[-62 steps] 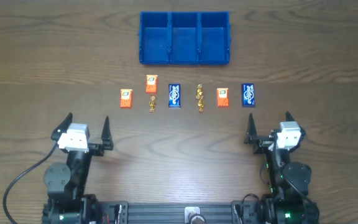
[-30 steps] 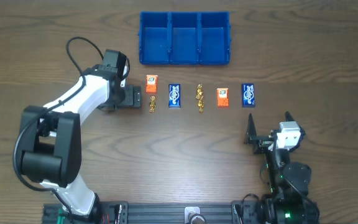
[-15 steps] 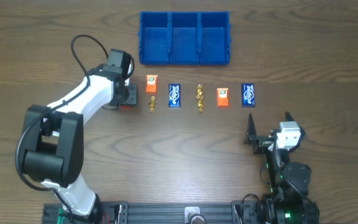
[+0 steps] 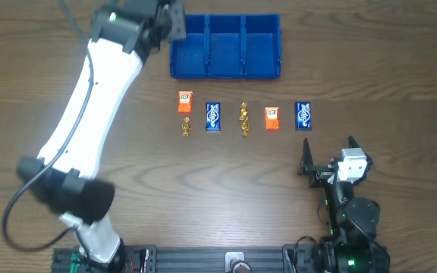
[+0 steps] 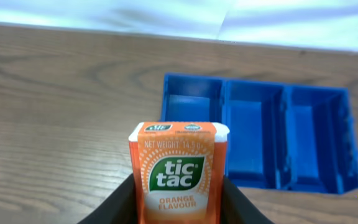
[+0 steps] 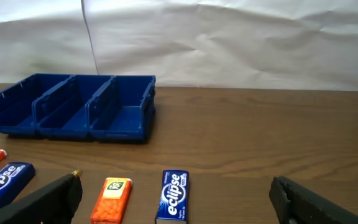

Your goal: Sort Candies Into Trays

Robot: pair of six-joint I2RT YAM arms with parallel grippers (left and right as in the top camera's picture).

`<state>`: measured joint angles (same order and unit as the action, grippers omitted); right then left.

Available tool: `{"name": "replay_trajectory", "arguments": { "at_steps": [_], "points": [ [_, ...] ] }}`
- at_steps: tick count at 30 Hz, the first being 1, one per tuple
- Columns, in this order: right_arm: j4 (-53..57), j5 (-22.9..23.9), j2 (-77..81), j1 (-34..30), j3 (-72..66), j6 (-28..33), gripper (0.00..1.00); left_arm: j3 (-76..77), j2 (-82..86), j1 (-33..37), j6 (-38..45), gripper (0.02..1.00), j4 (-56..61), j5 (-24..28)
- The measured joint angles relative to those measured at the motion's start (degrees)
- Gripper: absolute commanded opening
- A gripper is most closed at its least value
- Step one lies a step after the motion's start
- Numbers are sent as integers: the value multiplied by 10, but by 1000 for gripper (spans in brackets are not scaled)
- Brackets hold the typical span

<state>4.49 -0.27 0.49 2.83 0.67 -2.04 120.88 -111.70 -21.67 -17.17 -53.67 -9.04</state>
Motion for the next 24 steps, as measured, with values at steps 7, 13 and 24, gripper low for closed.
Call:
{"name": "replay_trajectory", "arguments": {
  "at_steps": [7,13,24],
  "points": [
    [0,0,0,0,0,0,1000,71,-194,1,-7,196,-11,18],
    [0,0,0,0,0,0,1000,71,-233,1,-9,224,0,30],
    [0,0,0,0,0,0,1000,71,-233,1,-10,1000,-3,38]
  ]
}}
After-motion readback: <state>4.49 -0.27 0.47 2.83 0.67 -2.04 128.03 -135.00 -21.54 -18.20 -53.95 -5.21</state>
